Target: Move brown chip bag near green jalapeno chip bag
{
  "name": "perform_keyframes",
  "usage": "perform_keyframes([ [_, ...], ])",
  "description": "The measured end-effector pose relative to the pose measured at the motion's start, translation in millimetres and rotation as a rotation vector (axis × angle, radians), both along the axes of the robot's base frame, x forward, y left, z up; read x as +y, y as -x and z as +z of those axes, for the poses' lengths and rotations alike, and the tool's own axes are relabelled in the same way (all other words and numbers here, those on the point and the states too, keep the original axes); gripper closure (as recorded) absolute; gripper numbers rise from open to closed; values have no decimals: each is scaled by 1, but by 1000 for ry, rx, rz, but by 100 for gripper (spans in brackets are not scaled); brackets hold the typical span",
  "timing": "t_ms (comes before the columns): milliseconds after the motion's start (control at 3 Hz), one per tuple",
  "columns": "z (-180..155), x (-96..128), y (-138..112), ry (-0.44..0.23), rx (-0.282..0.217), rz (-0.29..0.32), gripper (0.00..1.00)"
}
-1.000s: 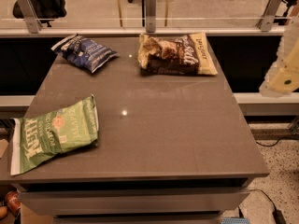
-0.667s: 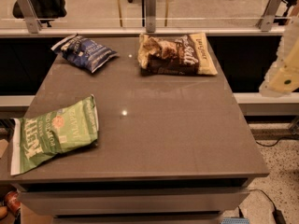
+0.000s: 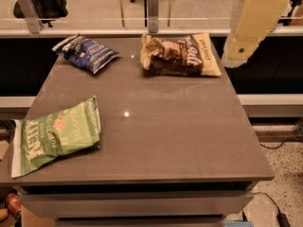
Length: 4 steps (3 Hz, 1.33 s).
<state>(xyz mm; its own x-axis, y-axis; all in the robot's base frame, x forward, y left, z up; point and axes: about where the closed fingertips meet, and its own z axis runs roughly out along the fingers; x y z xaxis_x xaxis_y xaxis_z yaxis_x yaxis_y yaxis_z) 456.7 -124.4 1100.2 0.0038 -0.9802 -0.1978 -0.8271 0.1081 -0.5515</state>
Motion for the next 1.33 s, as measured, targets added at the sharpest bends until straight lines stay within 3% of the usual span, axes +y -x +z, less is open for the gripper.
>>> perform_keyframes([
  [333,-11,21,-32,35,14,29,0],
  [1333,-89,53,-106,207,80,-13,0],
])
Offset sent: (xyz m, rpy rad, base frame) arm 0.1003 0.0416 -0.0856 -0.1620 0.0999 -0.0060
